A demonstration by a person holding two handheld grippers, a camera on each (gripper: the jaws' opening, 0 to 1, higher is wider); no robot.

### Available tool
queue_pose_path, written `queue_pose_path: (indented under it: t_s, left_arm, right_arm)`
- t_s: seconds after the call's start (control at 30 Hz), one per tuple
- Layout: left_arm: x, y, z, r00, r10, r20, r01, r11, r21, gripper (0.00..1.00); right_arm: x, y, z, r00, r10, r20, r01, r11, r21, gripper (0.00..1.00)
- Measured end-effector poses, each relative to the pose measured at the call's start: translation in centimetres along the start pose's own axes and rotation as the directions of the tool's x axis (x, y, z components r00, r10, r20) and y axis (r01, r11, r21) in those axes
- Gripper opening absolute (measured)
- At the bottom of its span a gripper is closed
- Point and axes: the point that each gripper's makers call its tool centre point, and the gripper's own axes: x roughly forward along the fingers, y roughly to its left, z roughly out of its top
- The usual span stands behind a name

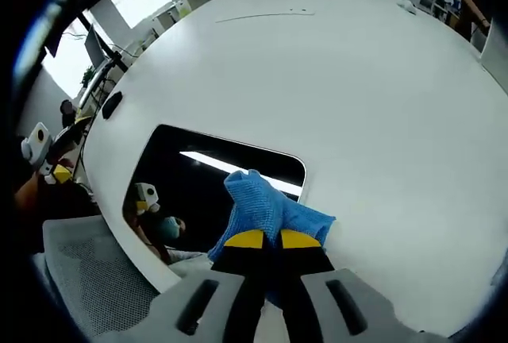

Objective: Wipe the mirror surface with the cleaning cloth until all visible marks leave the cleaned area.

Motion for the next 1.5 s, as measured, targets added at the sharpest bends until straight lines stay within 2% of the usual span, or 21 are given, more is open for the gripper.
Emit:
queue_pose_path:
  t_s: [0.4, 0.53, 1.0, 1.5]
  left_arm:
    - [0.2, -0.2, 0.4, 1.000, -0.007, 0.002, 0.007, 1.000, -0.005, 0.99]
    - [0.2, 0.1, 0.9, 1.000, -0.002, 0.031, 0.003, 0.999, -0.036, 0.99]
    - [0.3, -0.6, 1.0, 1.000, -0.011, 0.018, 0.012, 1.000, -0.018, 0.99]
    - [0.2, -1.1, 0.0, 1.000, -0.018, 0.001, 0.018, 1.000, -0.006, 0.99]
  right_arm:
    - [0.0, 0.1, -0.1, 1.000, -0.006, 0.010, 0.006, 1.000, -0.005, 0.00]
    - [0.0, 0.2, -0.2, 1.000, -0.009, 0.012, 0.009, 1.000, 0.012, 0.00]
    - [-0.5, 1.4, -2.1, 1.000, 0.002, 0.014, -0.002, 1.000, 0.030, 0.00]
    - [-1.2, 2.1, -4.1, 1.000, 0.022, 0.004, -0.022, 0.998, 0.055, 0.00]
